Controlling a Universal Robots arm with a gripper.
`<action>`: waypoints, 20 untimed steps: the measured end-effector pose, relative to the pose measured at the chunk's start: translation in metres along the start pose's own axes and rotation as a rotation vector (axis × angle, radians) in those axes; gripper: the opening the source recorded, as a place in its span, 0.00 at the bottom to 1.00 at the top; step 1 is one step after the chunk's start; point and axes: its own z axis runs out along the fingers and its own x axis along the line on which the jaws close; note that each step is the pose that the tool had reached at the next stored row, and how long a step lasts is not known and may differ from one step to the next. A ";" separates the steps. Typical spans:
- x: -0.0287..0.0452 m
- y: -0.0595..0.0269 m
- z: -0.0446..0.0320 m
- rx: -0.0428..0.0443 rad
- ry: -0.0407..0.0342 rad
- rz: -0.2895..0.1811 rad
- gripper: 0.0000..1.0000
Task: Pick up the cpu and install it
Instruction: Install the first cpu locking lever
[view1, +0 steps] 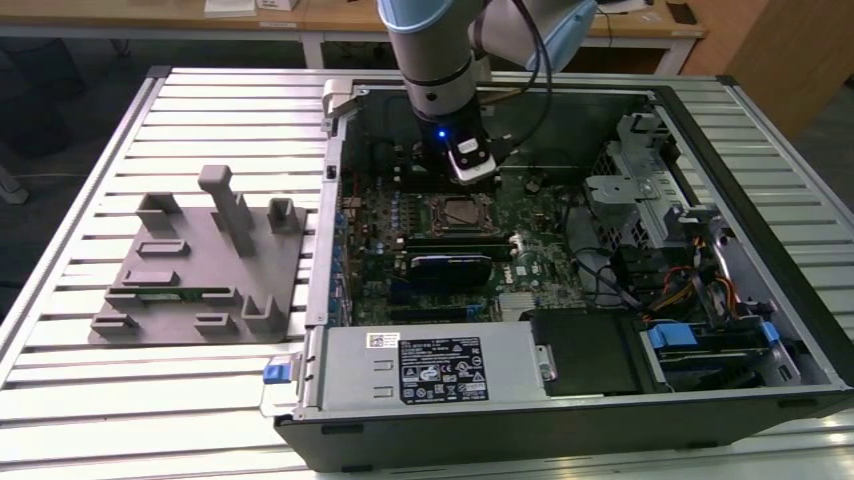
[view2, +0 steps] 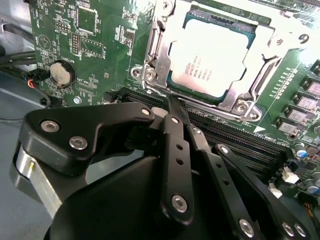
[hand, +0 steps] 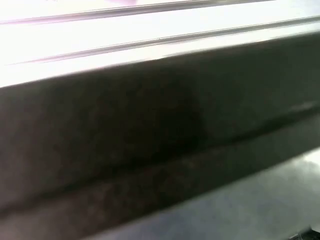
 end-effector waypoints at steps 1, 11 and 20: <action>-0.0001 0.0000 0.0000 -0.0002 -0.0001 0.000 0.11; -0.0017 0.0013 -0.0066 -0.0110 0.0031 0.003 0.11; -0.0075 0.0015 -0.0068 -0.0116 0.0033 0.003 0.11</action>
